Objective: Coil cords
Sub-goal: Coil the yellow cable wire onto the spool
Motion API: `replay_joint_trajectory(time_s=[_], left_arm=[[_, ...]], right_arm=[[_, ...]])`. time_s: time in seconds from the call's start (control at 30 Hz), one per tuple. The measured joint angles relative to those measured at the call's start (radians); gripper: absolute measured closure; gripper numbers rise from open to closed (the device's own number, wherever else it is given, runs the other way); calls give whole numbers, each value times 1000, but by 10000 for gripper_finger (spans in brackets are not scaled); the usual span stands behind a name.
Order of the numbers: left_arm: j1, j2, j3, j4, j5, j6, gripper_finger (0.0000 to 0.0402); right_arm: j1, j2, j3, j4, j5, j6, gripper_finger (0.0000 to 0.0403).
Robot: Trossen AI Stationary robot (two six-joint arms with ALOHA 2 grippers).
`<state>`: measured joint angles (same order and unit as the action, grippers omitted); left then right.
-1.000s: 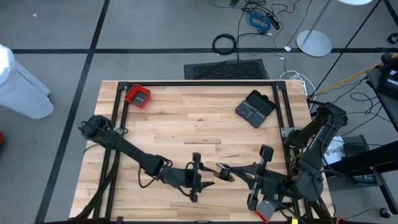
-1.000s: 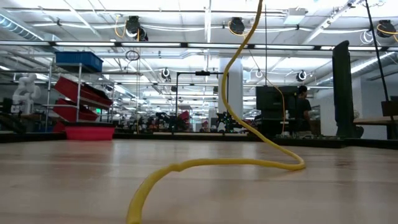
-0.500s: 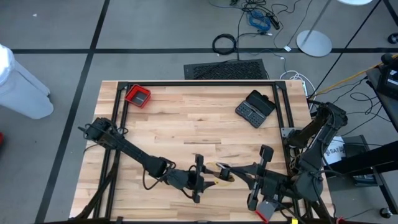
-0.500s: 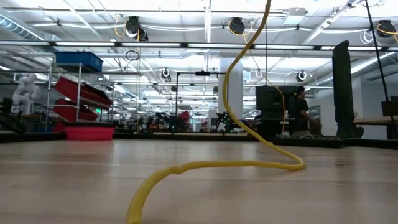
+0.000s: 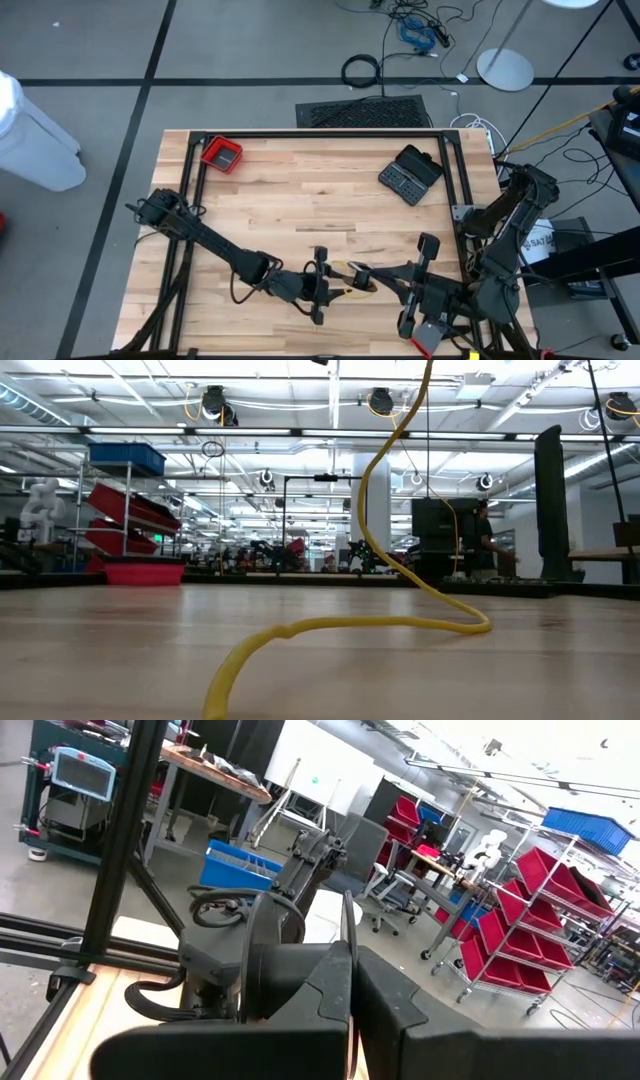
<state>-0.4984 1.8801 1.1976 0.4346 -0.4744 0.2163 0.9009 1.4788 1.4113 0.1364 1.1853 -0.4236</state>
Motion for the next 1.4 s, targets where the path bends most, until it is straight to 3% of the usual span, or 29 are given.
replay_joint_trajectory(time_s=[0.13, 0.37, 0.43, 0.6, 0.93, 1.4], left_arm=[[0, 0, 0, -5, 0, 7, 278], [2, 0, 0, -19, -1, 6, 379], [2, 0, 0, -28, -10, 6, 392], [3, -4, 0, -76, -100, 12, 396], [3, -44, 0, -166, -163, 36, 399], [-1, -175, 0, -465, -317, -50, 400]], right_arm=[[0, 0, 0, 0, 0, 0, 403], [0, 0, 1, 0, -4, 3, 403], [0, 0, 1, 0, -4, 4, 403], [0, 0, 1, -17, -4, 17, 403], [0, 0, 1, -36, -4, 34, 403], [1, 0, 1, -45, -12, 98, 403]])
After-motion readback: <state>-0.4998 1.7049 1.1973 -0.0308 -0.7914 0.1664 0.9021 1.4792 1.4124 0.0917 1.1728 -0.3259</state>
